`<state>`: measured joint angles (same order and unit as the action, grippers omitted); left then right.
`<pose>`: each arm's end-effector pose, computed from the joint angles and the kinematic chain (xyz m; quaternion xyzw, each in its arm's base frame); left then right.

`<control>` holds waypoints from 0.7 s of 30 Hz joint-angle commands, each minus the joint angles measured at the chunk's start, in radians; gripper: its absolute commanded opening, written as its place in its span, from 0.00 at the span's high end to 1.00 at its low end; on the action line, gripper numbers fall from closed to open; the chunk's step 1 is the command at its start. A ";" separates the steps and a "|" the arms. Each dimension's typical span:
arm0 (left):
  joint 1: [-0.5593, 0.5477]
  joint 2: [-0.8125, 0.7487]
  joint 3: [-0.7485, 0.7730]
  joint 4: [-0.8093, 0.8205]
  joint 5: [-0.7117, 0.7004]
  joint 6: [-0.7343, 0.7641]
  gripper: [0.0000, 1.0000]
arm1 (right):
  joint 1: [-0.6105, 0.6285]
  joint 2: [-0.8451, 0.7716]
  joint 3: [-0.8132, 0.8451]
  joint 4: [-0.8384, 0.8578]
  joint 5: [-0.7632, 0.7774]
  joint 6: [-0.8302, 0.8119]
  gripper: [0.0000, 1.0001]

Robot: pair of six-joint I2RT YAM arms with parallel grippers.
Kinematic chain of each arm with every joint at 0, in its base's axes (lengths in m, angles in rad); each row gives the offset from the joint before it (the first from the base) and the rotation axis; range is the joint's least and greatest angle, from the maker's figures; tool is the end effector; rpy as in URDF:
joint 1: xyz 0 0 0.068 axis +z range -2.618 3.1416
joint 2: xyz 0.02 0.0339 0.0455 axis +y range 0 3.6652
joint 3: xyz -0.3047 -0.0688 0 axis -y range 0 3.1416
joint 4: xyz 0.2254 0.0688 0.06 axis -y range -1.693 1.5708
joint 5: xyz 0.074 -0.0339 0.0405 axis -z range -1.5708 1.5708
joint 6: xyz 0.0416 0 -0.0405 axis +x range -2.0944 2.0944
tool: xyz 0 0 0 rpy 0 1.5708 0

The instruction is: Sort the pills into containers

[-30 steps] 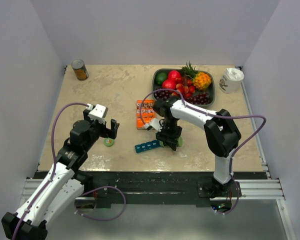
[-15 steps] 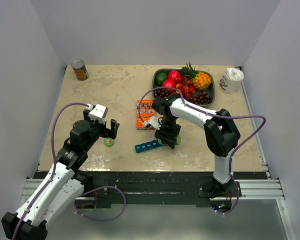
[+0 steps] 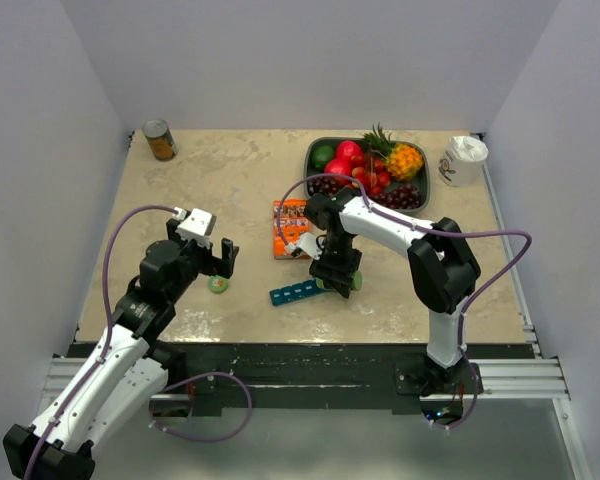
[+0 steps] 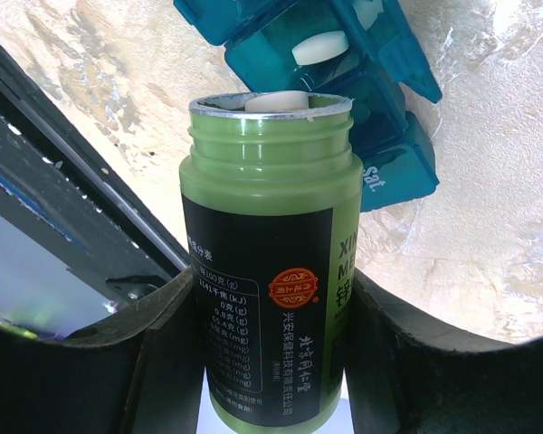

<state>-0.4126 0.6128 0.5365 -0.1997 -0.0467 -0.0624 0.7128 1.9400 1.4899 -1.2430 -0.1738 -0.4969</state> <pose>0.1027 -0.0428 0.2999 0.1251 0.7877 -0.1238 0.5904 0.2563 0.2310 0.2395 0.5611 -0.8210 -0.0796 0.0699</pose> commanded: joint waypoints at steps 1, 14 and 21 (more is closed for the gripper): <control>0.008 -0.008 0.028 0.042 0.010 0.013 0.01 | 0.005 -0.019 0.015 -0.015 0.002 0.009 1.00; 0.008 -0.010 0.028 0.043 0.010 0.013 0.01 | 0.010 -0.016 0.009 -0.019 0.004 0.006 1.00; 0.008 -0.010 0.029 0.042 0.011 0.013 0.01 | 0.008 -0.015 0.001 -0.021 -0.009 0.003 1.00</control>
<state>-0.4126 0.6128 0.5365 -0.1993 -0.0402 -0.0597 0.7147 1.9400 1.4845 -1.2423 -0.1715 -0.4969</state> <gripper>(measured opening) 0.990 0.548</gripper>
